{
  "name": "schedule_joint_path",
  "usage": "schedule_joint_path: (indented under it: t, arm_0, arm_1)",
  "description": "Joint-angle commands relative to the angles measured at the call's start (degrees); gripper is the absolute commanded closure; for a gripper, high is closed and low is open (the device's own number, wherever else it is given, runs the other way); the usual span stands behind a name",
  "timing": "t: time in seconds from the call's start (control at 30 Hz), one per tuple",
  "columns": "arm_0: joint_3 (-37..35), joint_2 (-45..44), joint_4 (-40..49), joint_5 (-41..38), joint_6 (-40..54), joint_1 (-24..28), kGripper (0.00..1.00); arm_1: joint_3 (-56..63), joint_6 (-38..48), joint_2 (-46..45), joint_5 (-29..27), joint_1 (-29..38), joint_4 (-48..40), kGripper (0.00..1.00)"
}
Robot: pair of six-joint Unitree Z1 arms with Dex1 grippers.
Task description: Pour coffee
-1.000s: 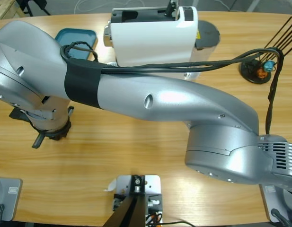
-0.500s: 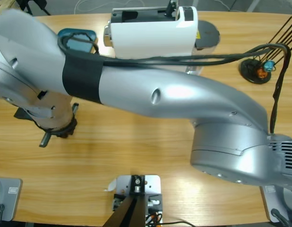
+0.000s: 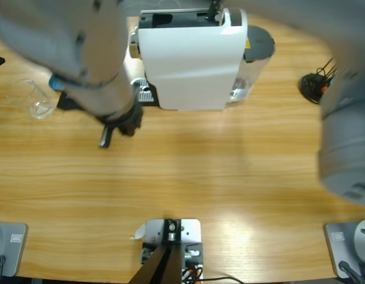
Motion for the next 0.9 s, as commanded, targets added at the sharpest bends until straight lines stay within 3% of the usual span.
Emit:
schedule_joint_path:
  t: [0.03, 0.17, 0.4, 0.6, 0.9]
  arm_0:
    - [2.05, 1.47, -0.4, -0.83, 0.68, -1.45, 0.036]
    - [2.05, 1.31, -0.38, -0.83, 0.68, -1.5, 0.036]
    - [2.03, 1.56, -0.49, -0.83, 0.68, -1.68, 0.036]
    - [1.98, 1.56, -0.57, -0.91, 0.68, -1.73, 0.036]
    - [1.96, 1.61, -0.75, -1.09, 0.68, -1.94, 0.036]
  arm_1:
    - [-32.22, -2.59, -6.76, 5.52, -5.6, 6.01, 1.0]
    - [-32.17, -5.58, -8.26, 7.35, -7.87, 6.33, 1.0]
    - [-31.47, -11.82, -12.46, 5.22, -10.51, 7.08, 1.0]
    - [-31.33, -8.51, -13.81, 5.18, -10.51, 6.28, 1.0]
    - [-31.86, -13.31, -14.07, 1.97, -10.51, -0.42, 1.0]
